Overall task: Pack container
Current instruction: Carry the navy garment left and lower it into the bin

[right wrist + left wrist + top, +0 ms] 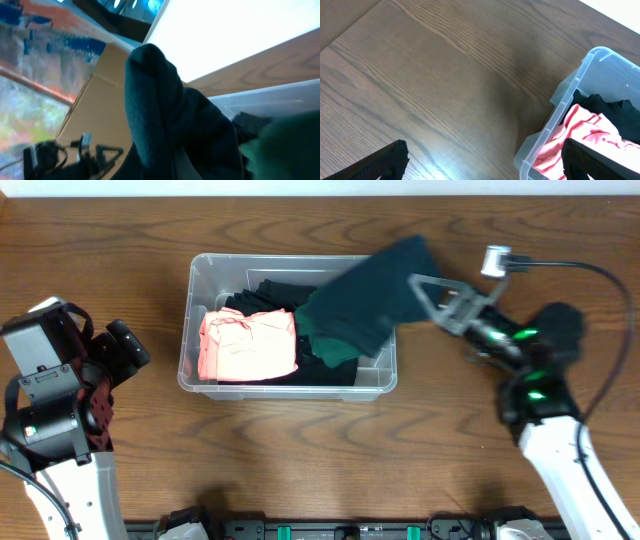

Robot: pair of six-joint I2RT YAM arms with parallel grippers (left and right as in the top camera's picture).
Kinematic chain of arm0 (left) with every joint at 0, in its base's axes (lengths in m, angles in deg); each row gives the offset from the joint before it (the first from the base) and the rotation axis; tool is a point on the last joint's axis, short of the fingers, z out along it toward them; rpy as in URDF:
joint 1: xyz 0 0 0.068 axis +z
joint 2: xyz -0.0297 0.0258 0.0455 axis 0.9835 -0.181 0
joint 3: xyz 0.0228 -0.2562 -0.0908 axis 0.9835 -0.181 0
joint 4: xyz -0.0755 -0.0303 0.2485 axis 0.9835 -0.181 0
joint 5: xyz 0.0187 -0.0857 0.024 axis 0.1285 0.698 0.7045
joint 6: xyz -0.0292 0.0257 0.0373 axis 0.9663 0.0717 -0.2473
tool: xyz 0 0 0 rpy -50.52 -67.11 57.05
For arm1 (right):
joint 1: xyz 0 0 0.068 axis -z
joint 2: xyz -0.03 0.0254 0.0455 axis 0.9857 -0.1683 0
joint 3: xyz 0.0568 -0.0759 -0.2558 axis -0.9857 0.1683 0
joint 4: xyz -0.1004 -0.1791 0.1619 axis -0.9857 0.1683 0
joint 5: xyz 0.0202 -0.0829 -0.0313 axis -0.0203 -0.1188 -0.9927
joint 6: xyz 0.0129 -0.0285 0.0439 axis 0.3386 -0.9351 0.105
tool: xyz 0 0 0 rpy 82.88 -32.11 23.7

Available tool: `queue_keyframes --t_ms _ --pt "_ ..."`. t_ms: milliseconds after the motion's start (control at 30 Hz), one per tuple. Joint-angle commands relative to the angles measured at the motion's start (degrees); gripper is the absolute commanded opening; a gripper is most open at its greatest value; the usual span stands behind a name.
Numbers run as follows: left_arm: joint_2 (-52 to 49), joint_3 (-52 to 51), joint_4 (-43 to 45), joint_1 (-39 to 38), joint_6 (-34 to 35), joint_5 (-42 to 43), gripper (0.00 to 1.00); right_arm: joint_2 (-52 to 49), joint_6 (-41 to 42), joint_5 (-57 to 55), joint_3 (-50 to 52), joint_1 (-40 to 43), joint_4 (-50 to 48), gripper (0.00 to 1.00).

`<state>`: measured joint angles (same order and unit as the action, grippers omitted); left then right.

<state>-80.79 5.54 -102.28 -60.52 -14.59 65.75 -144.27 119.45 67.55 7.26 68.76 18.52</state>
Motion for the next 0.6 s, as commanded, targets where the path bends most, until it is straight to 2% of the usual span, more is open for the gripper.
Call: queue_keyframes --t_ms 0,167,300,433,567 --pt "0.04 -0.09 -0.13 0.28 0.55 -0.70 0.98 -4.74 3.39 -23.10 -0.46 -9.20 -4.20 0.01" --pt "0.04 -0.09 -0.11 0.28 0.55 -0.70 0.98 -16.72 5.20 -36.50 -0.48 -18.71 -19.26 0.01" --pt "0.04 -0.09 -0.13 0.28 0.52 -0.70 0.98 -28.30 11.91 -45.77 -2.43 -22.82 -28.22 0.01" --pt "0.04 -0.09 -0.11 0.28 0.52 -0.70 0.98 -36.59 16.02 -44.17 -6.10 -23.65 -28.17 0.01" --pt "0.04 -0.09 -0.11 0.28 0.55 -0.70 0.98 -39.74 12.81 -42.14 -6.91 -23.67 -27.78 0.01"
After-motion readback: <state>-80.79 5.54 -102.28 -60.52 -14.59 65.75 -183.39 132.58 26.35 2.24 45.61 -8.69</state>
